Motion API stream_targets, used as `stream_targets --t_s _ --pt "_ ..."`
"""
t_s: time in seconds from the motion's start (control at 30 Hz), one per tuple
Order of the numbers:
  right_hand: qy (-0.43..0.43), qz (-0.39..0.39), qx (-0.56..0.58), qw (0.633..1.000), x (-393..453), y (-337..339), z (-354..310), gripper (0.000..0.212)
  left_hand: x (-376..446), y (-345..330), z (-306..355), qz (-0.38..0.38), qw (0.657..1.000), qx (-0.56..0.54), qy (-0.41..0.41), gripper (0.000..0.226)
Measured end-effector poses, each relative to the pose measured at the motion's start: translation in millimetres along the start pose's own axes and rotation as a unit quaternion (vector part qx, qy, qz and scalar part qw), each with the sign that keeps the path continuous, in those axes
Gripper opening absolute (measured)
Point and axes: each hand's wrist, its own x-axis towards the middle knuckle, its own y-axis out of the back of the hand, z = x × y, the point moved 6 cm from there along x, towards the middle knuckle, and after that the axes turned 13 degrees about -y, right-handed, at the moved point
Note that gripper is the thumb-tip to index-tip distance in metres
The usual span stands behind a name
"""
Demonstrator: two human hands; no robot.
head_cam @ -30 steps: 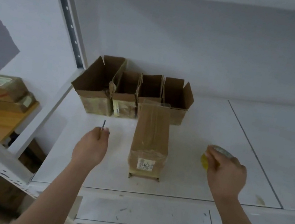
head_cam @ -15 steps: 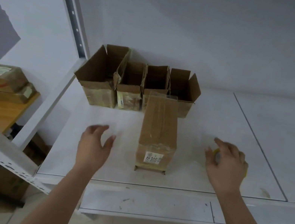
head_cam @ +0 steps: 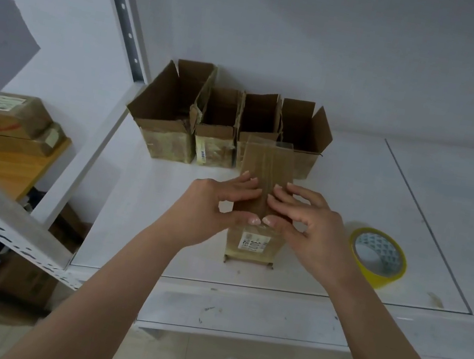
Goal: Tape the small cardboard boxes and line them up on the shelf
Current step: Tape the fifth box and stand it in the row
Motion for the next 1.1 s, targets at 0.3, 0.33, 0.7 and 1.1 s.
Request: stream_targets --t_s 0.3,0.33,0.7,1.1 --pt "0.036 -0.024 -0.042 0.998 -2.4 -3.1 4.6 0.060 -6.3 -3.0 0.3 -0.028 0.999 0.029 -0.025 0.065" --pt "0.045 -0.022 -0.053 0.997 -3.0 -3.7 5.0 0.059 -7.3 -3.2 0.4 -0.028 0.999 0.032 -0.028 0.065" --pt "0.011 -0.047 0.027 0.998 -9.1 -13.1 15.6 0.044 -12.2 -8.1 -3.1 -0.029 0.997 -0.057 -0.037 0.051" --pt "-0.030 -0.020 0.184 0.982 12.3 33.5 -4.4 0.038 12.3 -8.7 16.0 0.106 0.987 -0.094 -0.079 0.043"
